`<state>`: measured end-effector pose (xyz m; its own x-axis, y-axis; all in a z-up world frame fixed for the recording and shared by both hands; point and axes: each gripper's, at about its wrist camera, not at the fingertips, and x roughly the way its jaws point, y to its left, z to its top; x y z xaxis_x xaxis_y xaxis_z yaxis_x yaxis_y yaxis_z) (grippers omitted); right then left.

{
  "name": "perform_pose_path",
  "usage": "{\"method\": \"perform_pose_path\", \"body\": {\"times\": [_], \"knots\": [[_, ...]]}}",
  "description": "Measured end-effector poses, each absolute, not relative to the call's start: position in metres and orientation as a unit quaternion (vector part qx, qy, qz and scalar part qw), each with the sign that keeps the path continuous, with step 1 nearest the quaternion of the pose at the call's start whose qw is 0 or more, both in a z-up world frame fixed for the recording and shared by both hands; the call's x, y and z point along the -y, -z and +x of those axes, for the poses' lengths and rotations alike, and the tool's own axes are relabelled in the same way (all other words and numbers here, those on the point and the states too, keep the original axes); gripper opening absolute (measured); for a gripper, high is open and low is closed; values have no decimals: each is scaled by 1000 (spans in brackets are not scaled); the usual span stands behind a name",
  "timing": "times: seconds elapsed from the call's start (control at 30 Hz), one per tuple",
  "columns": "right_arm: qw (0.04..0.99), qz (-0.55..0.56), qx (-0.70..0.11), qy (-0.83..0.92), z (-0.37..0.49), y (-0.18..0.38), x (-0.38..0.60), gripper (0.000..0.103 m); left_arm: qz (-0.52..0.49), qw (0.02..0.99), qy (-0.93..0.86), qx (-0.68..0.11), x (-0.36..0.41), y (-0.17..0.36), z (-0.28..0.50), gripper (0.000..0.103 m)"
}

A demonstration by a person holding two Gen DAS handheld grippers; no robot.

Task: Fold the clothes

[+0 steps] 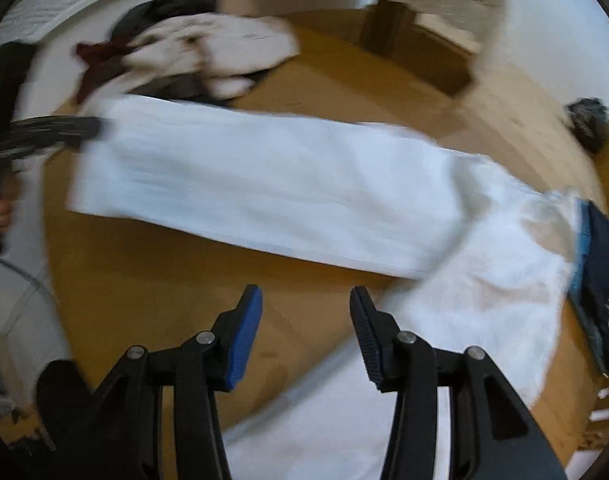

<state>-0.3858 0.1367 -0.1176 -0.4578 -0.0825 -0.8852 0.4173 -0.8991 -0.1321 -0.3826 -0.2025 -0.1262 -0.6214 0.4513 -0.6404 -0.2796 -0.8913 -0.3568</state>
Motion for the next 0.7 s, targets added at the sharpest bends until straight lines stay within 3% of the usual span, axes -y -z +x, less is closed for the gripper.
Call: {"method": "perform_pose_path", "body": {"times": [0.2,0.47,0.7], "knots": [[38,560,-131,818,-429,157,-207,45,-397,166,-894,121,234,135,-387,4],[66,577,-114,806,-436,151,-224,48,-430,147,-884,114,243,152,-395,6],[30,548,-116,828,-475,136,-234,48,-435,136,-884,101,245,157,-386,6]]}}
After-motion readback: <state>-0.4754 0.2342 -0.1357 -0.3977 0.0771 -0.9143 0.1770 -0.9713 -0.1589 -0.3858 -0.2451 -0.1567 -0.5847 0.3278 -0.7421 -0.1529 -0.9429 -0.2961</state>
